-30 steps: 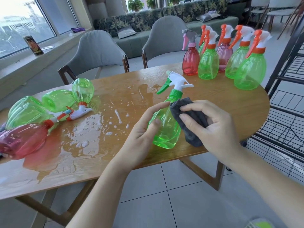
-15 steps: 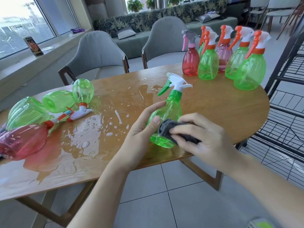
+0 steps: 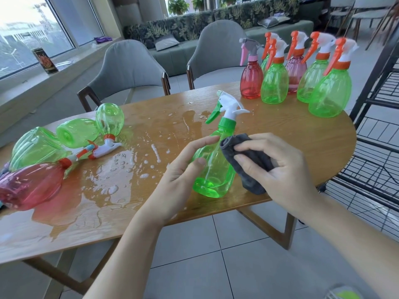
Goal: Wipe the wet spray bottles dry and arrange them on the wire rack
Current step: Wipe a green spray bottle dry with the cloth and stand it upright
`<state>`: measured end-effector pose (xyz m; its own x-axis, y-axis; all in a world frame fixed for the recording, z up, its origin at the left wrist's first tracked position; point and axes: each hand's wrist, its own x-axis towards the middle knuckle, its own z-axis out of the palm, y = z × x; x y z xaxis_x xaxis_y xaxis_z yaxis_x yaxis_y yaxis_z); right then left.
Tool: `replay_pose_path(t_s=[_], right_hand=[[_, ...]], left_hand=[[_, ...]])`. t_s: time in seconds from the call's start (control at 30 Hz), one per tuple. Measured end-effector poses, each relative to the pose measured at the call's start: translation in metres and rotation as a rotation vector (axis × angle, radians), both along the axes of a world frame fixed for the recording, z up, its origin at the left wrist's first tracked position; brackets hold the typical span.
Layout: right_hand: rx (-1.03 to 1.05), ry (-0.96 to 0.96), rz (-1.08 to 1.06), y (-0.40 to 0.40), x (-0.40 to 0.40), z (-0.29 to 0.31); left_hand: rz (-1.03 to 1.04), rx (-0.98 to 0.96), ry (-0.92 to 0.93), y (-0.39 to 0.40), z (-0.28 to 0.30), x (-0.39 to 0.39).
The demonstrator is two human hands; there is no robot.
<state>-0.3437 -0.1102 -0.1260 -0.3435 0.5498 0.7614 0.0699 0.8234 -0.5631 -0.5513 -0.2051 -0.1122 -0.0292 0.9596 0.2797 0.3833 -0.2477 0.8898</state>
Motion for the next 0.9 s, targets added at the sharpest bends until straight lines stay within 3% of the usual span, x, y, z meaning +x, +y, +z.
replay_pose_path(t_s=[0.17,0.27,0.4,0.53,0.67,0.9], right_hand=[[-0.017,0.025,-0.016,0.0,-0.004,0.004],[0.145,-0.069,0.033,-0.011,-0.009,-0.003],[0.371,-0.241,0.132,-0.021,-0.012,-0.015],[0.449,-0.261,0.096,-0.015,-0.01,-0.01],[0.33,-0.117,-0.024,-0.003,-0.01,0.001],[0.072,0.017,-0.031,0.007,-0.009,0.003]], left_hand=[[0.044,0.017,-0.058,0.002,-0.002,0.003],[0.1,0.017,-0.139,0.005,-0.005,0.004],[0.163,-0.007,-0.107,0.005,0.0,0.006],[0.156,-0.026,-0.127,0.006,-0.003,0.002],[0.058,-0.066,-0.265,0.006,-0.007,-0.006],[0.027,-0.034,-0.272,0.007,-0.01,-0.016]])
